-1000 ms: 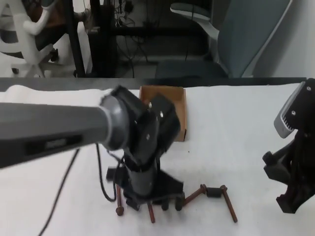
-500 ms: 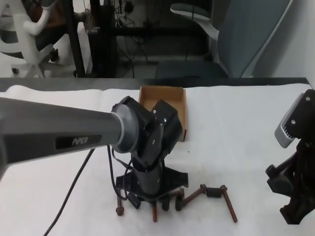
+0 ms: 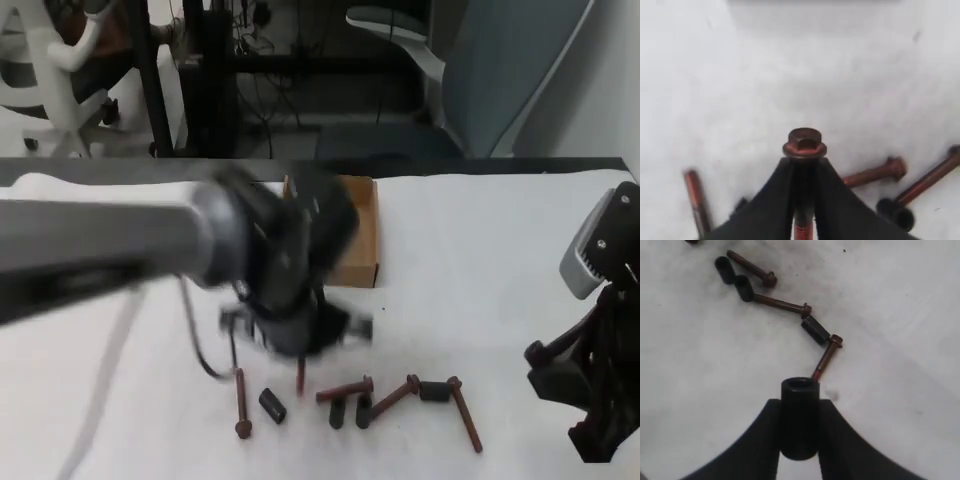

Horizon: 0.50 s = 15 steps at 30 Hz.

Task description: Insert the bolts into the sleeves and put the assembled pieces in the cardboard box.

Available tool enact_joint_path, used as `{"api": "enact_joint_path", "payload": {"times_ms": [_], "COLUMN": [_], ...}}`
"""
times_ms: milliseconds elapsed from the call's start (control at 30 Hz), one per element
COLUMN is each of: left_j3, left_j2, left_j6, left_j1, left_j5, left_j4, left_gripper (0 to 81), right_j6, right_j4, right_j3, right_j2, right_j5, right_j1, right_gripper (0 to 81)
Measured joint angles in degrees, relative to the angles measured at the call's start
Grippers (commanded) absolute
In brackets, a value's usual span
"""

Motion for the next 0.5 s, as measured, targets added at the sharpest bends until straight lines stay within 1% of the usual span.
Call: {"api": "enact_joint_path", "payload": {"times_ms": [100, 167, 233, 300, 367, 433, 500], "left_j3": [2.23, 5.68, 10.22, 15.6, 21.6, 26.6, 30.13], "left_j2": [-11.6, -19.84, -26.57, -32.71, -36.99, -39.02, -39.36], "left_j6": [4.27, 7.48, 11.47, 16.08, 20.32, 22.26, 22.6], "left_j1": [-0.27, -0.92, -2.01, -3.47, -5.16, -6.52, -7.26], "left_j5": [-4.86, -6.22, -6.2, -4.58, -1.44, 1.65, 4.98], "left_j4": [-5.93, -13.68, -24.18, -35.97, -48.76, -57.69, -63.96], "left_gripper": [1.8, 1.8, 1.8, 1.8, 1.8, 1.8, 1.8], "right_j6": [1.36, 4.15, 8.7, 13.39, 16.73, 18.56, 18.98], "right_j4": [-2.76, -7.84, -16.22, -25.2, -36.25, -46.05, -53.22], "right_j3": [0.73, 2.46, 5.59, 9.36, 13.59, 17.9, 21.17], "right_j2": [-2.59, -5.45, -8.76, -11.46, -13.33, -14.11, -13.93], "right_j5": [-3.59, -6.01, -7.15, -7.57, -7.57, -6.05, -3.29], "right_j1": [0.0, 0.37, 1.67, 4.01, 7.13, 11.17, 14.95], "right_gripper": [0.6, 0.6, 0.6, 0.6, 0.6, 0.6, 0.6]}}
